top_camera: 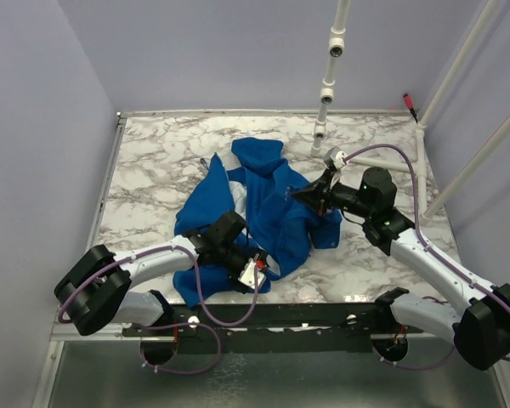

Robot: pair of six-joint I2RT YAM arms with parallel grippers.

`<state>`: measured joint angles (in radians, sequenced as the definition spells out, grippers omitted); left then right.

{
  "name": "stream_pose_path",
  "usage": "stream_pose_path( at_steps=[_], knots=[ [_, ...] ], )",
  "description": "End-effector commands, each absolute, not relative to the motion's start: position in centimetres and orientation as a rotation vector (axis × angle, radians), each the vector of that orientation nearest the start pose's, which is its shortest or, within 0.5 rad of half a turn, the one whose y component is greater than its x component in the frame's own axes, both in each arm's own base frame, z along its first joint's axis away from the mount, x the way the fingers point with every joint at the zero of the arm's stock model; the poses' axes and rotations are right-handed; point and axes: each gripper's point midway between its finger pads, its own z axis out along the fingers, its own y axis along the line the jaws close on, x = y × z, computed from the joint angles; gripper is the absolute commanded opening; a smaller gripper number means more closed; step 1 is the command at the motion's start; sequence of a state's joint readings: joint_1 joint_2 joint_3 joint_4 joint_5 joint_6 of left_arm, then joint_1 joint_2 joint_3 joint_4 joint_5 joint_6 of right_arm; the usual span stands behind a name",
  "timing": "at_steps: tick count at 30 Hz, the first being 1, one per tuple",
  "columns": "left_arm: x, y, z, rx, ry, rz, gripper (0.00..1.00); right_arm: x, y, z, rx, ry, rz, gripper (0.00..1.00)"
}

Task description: Zip up the jacket

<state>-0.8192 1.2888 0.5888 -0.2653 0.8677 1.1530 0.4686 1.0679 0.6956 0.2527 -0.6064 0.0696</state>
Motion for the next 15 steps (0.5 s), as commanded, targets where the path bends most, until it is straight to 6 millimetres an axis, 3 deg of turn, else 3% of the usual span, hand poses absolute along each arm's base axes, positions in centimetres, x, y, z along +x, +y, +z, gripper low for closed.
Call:
stream_pose_path(
  at_steps=[1,10,15],
  knots=[
    [11.1,-27.5,4.7,2.171,0.886,-0.840,0.69,27.6,24.3,25.3,-0.752,1.545,0.876,0.01],
    [12.0,-28.5,2.3,2.212,0.900,-0.842,0.63,27.5,24.4,25.8,-0.737,1.556,0.940,0.01],
    [12.4,-29.2,1.9,2.190,0.939,-0.848,0.59,27.3,24.2,25.4,-0.733,1.568,0.955,0.01]
  ],
)
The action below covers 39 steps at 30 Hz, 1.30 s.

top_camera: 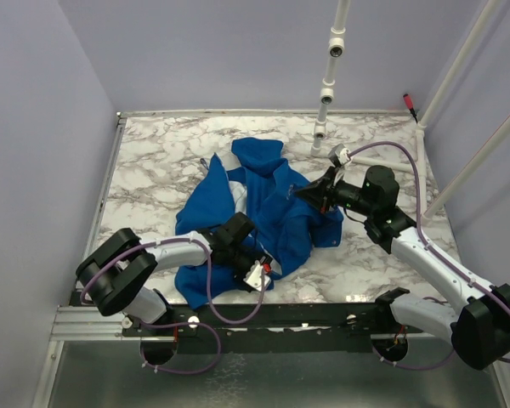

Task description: Zip up the jacket

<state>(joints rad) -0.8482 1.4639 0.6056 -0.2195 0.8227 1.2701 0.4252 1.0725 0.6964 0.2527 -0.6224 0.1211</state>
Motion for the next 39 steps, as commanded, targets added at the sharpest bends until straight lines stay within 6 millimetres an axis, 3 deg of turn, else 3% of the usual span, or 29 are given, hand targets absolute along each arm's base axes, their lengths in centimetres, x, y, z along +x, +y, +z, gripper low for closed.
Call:
stream_pose_path(
  at_steps=[1,4,9,15,16,18,19,23,26,30,33,35,37,39],
  knots=[
    [12.4,-29.2,1.8,2.188,0.948,-0.845,0.55,27.3,24.1,25.3,-0.730,1.571,0.960,0.01],
    [12.4,-28.9,1.1,2.204,0.955,-0.818,0.43,27.2,23.9,25.0,-0.723,1.576,0.969,0.01],
    [12.4,-28.5,0.4,2.221,0.970,-0.787,0.35,27.1,23.8,25.0,-0.721,1.577,0.983,0.01],
    [12.8,-28.2,0.7,2.225,0.956,-0.733,0.40,26.8,23.9,24.9,-0.723,1.577,1.003,0.01],
    [12.9,-28.1,0.6,2.227,0.951,-0.722,0.37,26.9,23.9,24.9,-0.719,1.579,1.005,0.01],
    [13.3,-27.9,0.6,2.237,0.935,-0.679,0.04,26.9,24.0,24.9,-0.715,1.581,1.013,0.01],
    [13.7,-27.8,0.7,2.239,0.934,-0.647,0.00,26.9,24.0,25.0,-0.712,1.581,1.016,0.01],
    [16.3,-27.3,2.2,2.215,0.914,-0.487,0.00,27.3,24.0,25.4,-0.702,1.578,1.008,0.01],
    [20.5,-27.0,5.9,2.091,0.922,-0.354,0.00,28.3,23.9,25.3,-0.680,1.587,0.974,0.00],
    [28.3,-24.1,13.9,1.812,0.984,-0.144,0.00,30.5,23.9,25.4,-0.618,1.597,0.934,0.01],
    [34.3,-19.8,22.1,1.510,1.000,0.053,0.00,32.4,24.1,25.9,-0.589,1.596,0.896,0.01],
    [37.1,-16.3,27.2,1.364,0.911,0.231,0.00,34.3,24.0,26.2,-0.557,1.611,0.850,0.01],
    [38.9,-13.0,30.6,1.237,0.883,0.349,0.00,36.4,23.8,26.5,-0.518,1.626,0.791,0.01],
    [39.5,-11.6,31.7,1.173,0.899,0.385,0.00,38.3,23.8,26.8,-0.481,1.639,0.758,0.01]
  ],
)
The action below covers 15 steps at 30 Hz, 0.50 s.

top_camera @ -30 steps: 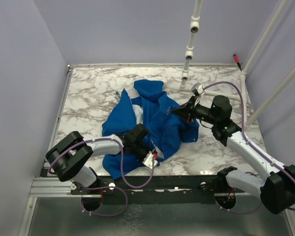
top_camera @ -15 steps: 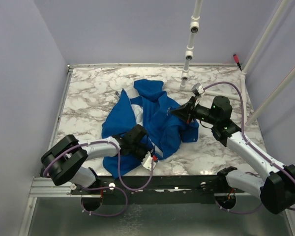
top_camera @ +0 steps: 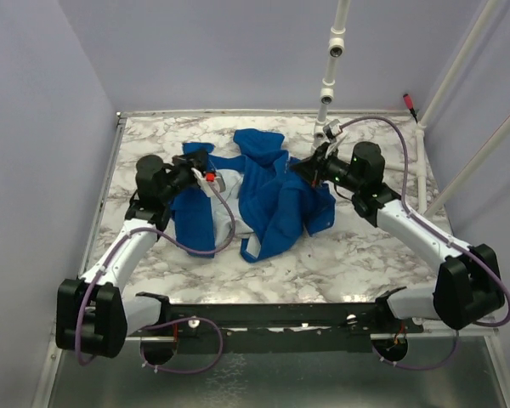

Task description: Zip up the jacket

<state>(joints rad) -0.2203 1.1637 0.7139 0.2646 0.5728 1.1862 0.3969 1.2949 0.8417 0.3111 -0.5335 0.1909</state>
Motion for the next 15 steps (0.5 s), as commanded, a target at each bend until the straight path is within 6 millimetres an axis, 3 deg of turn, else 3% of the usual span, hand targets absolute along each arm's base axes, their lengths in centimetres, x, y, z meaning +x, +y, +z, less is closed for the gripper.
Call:
stream_pose_path(
  at_steps=[1,3,7,9,10,12,15],
  knots=[
    [39.0,-12.0,31.2,1.197,0.889,0.359,0.00,39.0,23.9,26.8,-0.468,1.642,0.752,0.01],
    [36.2,-14.3,28.7,1.304,0.818,0.222,0.00,40.3,24.2,26.3,-0.454,1.655,0.742,0.01],
    [26.1,-22.1,19.4,1.640,0.685,-0.163,0.14,42.9,24.5,24.4,-0.431,1.698,0.680,0.01],
    [20.7,-25.7,16.3,1.752,0.597,-0.341,0.23,44.1,24.5,23.5,-0.424,1.720,0.652,0.01],
    [18.8,-26.7,15.2,1.789,0.559,-0.390,0.30,44.6,24.5,23.4,-0.414,1.725,0.641,0.01],
    [16.7,-28.0,13.0,1.852,0.548,-0.460,0.55,45.2,24.6,23.4,-0.410,1.732,0.629,0.01],
    [16.0,-28.6,11.1,1.891,0.621,-0.554,0.68,45.0,24.8,23.3,-0.413,1.732,0.633,0.01]
  ],
)
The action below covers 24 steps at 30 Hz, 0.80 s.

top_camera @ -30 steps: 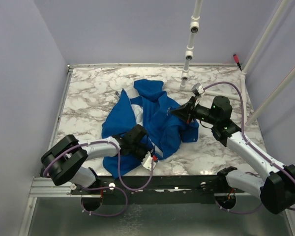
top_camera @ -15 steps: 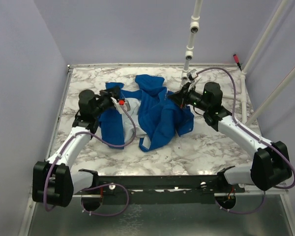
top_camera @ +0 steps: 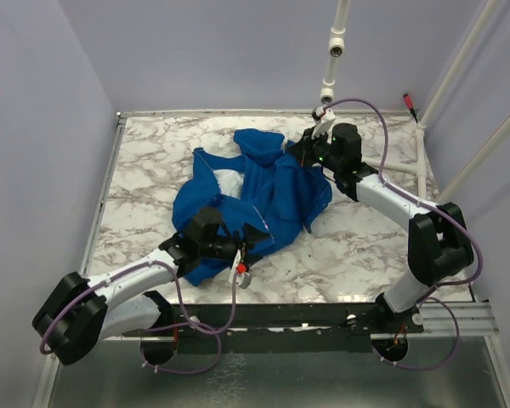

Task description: Zip up the jacket

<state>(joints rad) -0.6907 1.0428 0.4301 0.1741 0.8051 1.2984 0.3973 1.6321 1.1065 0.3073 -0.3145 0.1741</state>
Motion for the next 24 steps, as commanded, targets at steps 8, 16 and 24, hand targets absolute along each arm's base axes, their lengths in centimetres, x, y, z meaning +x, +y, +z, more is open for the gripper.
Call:
stream_pose_path(
  at_steps=[8,16,24],
  knots=[
    [19.1,-29.5,11.5,1.611,1.042,-0.644,0.74,43.2,24.7,21.7,-0.430,1.751,0.655,0.01],
    [21.9,-31.0,12.7,1.234,1.399,-0.774,0.71,41.9,24.3,21.3,-0.432,1.761,0.669,0.01],
    [21.7,-30.3,9.1,1.256,1.446,-0.537,0.61,41.6,24.1,22.0,-0.433,1.752,0.661,0.01]
  ],
)
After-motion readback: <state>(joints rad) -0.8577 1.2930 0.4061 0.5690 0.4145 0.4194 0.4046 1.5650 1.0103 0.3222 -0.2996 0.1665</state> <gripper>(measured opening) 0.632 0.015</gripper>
